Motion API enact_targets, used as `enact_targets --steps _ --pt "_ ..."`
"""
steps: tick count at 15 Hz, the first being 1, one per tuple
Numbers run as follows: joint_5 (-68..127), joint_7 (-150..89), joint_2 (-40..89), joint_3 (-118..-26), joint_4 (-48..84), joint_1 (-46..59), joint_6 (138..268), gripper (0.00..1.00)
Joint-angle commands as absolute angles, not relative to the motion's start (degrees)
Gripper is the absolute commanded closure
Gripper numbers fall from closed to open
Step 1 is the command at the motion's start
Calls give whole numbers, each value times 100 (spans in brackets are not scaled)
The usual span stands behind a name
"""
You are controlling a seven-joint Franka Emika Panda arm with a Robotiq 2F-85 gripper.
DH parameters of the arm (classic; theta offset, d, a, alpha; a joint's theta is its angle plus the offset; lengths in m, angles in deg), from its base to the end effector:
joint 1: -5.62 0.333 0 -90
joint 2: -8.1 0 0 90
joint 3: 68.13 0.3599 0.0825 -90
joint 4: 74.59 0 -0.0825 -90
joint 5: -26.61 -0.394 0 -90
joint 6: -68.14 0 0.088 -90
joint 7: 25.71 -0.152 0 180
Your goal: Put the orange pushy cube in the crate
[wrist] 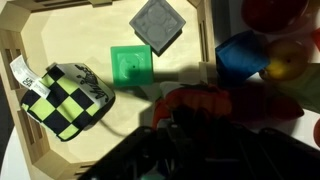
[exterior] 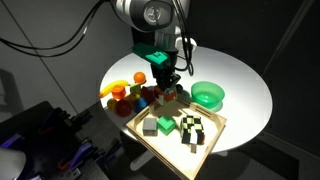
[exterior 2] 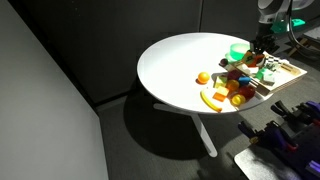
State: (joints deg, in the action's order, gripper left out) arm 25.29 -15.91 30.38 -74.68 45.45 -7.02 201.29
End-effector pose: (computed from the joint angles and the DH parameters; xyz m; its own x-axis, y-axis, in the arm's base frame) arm 0.5498 -0.1905 0.2107 0.9720 -0.1729 -0.1591 -0.1748 -0.9846 0.0021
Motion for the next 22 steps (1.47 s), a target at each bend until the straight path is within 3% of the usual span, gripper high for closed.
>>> enact_targets --steps 1,12,13,15,19,22 --pt "2373 -1450 3123 -7443 4545 -784 20113 92" --pt "2332 -1451 3242 -7463 4452 -922 20078 92" --pt "2335 -1454 3241 -7461 4452 -927 20078 42" --pt "2346 -1452 3245 -7457 4449 -925 20087 34" --pt "2366 -1445 3235 -7454 4459 -912 20098 3" --pt "2376 -1437 3232 -7450 4465 -906 20106 0"
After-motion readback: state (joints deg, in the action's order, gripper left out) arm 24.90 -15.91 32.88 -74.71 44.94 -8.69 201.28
